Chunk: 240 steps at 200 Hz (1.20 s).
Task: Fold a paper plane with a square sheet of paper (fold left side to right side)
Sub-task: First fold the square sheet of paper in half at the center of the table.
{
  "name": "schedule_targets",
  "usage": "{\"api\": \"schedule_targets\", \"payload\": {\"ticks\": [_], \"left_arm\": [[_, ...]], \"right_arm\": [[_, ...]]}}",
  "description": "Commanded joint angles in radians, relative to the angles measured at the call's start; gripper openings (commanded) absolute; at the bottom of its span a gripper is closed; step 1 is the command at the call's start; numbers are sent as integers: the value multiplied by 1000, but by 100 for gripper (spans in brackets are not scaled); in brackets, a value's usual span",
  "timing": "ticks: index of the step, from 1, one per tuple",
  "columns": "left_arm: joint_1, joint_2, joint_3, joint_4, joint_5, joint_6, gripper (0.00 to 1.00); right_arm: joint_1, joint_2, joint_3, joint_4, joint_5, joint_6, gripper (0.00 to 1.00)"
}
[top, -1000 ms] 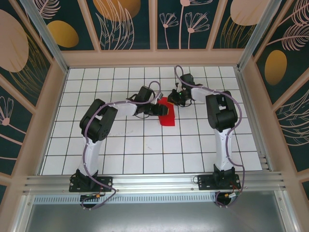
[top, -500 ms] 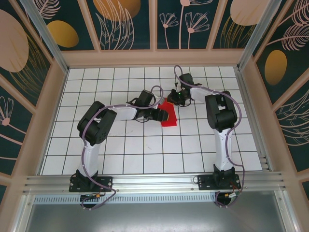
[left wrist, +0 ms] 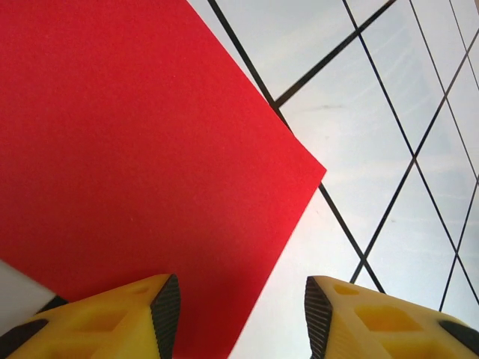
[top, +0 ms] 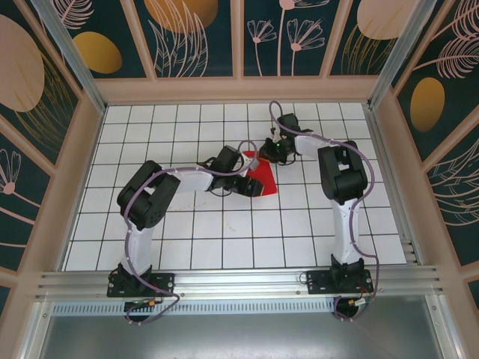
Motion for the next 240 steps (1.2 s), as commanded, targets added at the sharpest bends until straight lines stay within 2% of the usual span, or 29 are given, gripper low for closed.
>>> {"api": "schedule_targets", "payload": {"ticks": [1, 111, 159, 179, 197, 212, 240], "left_arm": [[-12, -24, -44, -82, 40, 17, 51], [-26, -82, -152, -45, 95, 11, 51], [0, -261, -178, 0, 114, -30, 52], [71, -314, -191, 66, 129, -125, 51], [137, -305, -211, 99, 127, -215, 50], [145, -257, -164, 79, 102, -229, 48], [146, -154, -107, 142, 137, -289, 46]], "right_arm": [[24, 65, -30, -107, 79, -8, 13], [28, 62, -37, -93, 59, -11, 14], [25, -13, -22, -42, -10, -23, 17], [21, -82, -4, -33, -20, -28, 22], [14, -154, -7, -38, 1, -35, 34], [7, -213, -29, -55, 32, -47, 40], [-10, -319, -140, -74, 92, -68, 48]]}}
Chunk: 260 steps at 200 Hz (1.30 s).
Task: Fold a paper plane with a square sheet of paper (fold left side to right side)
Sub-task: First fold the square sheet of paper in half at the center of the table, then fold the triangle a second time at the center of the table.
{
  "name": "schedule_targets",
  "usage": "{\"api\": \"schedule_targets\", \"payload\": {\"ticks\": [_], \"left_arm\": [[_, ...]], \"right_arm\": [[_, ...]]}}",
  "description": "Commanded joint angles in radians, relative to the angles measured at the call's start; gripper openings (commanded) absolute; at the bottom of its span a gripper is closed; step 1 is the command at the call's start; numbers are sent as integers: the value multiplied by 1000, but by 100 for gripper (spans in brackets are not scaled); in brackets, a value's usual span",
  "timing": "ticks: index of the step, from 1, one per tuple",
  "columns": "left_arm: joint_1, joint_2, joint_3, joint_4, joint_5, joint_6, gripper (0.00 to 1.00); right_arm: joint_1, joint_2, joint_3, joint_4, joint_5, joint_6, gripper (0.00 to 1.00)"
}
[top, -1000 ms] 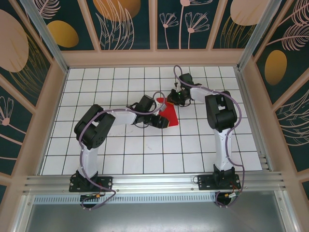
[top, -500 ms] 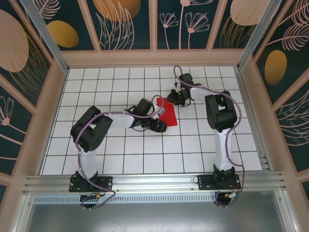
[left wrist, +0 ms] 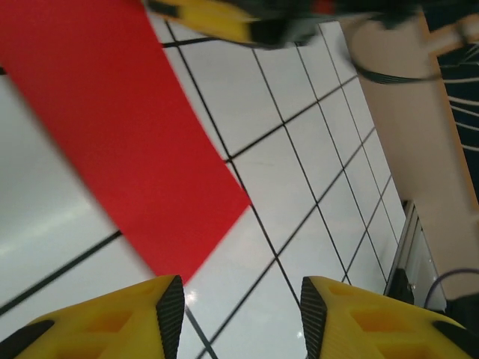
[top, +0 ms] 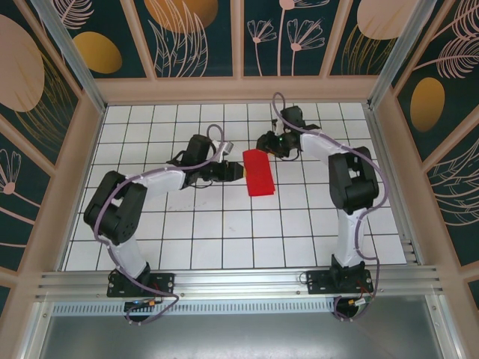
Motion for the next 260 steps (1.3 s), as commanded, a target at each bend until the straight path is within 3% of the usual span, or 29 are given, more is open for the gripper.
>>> {"api": "schedule_targets", "payload": {"ticks": [1, 24, 71, 176, 213, 224, 260], "left_arm": [[-14, 84, 47, 51, 27, -81, 46], [-16, 150, 102, 59, 47, -92, 46], [-34, 246, 179, 28, 51, -84, 46], [-42, 195, 131, 13, -11, -48, 46], [-45, 80, 73, -9, -124, 45, 48], [-57, 34, 56, -33, -176, 106, 49], [-182, -74, 32, -122, -376, 299, 54]], "right_arm": [[-16, -120, -85, -43, 62, -29, 48], [-31, -182, -203, -31, 56, -36, 53], [-45, -205, -347, 58, -75, -6, 56], [-59, -25, -251, 123, -230, 26, 55], [-58, -27, -263, 167, -295, 63, 38], [-58, -38, -276, 174, -307, 73, 29], [-53, -85, -320, 194, -334, 121, 11]]}}
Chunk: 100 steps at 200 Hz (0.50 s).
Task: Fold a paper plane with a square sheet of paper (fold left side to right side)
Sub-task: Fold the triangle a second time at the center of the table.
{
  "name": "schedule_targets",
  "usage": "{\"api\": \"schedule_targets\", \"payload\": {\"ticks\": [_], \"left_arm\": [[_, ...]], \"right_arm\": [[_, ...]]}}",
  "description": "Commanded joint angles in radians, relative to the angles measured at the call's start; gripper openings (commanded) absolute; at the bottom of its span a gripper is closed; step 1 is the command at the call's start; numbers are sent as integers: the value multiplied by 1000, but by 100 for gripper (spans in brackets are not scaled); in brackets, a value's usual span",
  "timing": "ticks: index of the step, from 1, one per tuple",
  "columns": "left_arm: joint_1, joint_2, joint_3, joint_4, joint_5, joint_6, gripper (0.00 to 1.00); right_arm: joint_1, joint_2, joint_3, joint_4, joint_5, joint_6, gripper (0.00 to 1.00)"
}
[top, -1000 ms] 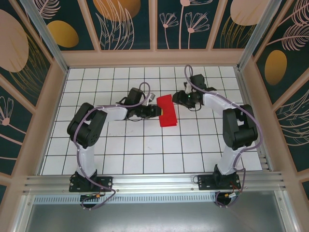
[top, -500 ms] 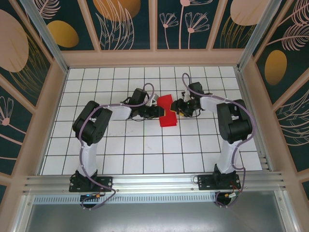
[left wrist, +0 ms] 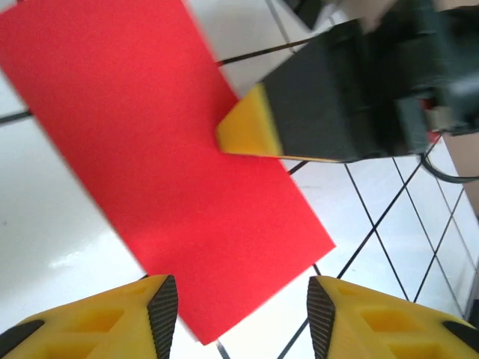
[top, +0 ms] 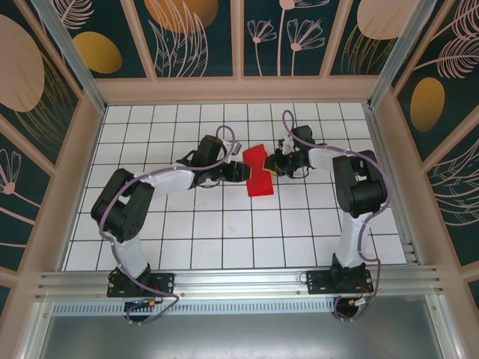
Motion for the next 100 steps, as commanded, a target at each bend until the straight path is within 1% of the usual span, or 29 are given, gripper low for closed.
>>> {"api": "schedule_targets", "payload": {"ticks": [1, 29, 54, 69, 100], "left_arm": [[-88, -69, -23, -68, -154, 174, 54], [-179, -71, -51, -49, -254, 231, 57], [-257, -64, -36, -45, -365, 279, 61], [-284, -32, -12, -50, -426, 288, 62], [-318, 30, 36, -37, -482, 298, 69]], "right_arm": [[5, -51, -29, 25, -49, 37, 11], [12, -77, -35, -10, -30, 46, 10], [11, -76, -35, -22, -28, 54, 10], [15, -73, -31, -26, -26, 57, 10], [21, -64, -24, -29, -21, 60, 10]]}}
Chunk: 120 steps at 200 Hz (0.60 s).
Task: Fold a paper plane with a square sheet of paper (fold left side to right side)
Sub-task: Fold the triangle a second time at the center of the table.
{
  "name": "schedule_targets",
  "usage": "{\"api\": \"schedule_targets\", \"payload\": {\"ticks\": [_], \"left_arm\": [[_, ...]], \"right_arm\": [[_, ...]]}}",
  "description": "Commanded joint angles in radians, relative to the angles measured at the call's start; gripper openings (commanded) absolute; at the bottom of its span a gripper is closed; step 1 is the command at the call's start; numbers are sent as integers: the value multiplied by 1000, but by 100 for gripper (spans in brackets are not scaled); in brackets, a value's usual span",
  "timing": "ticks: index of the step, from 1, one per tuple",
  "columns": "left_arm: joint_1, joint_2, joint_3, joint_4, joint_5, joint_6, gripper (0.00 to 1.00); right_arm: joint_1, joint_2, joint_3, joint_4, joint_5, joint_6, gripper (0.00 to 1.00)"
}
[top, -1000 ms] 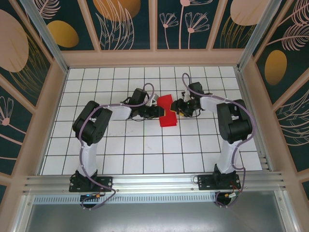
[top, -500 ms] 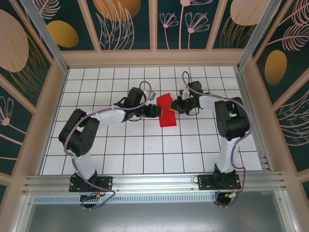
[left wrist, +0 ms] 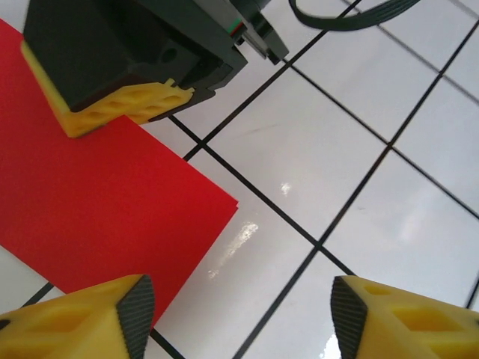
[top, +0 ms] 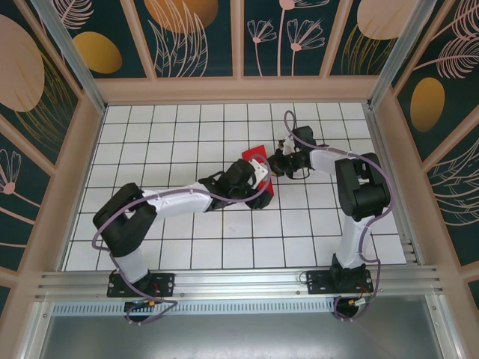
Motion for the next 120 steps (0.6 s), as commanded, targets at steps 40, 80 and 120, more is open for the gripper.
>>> {"api": "schedule_targets", "payload": {"ticks": [40, 80, 120], "left_arm": [[-53, 124, 107, 10, -258, 67, 71], [-69, 167, 135, 15, -360, 92, 69], [-77, 165, 136, 11, -358, 93, 54]], "right_arm": [[22, -12, 9, -31, -2, 21, 10], [25, -7, 10, -30, 0, 24, 10], [26, -3, 16, -41, 10, 20, 10]]}}
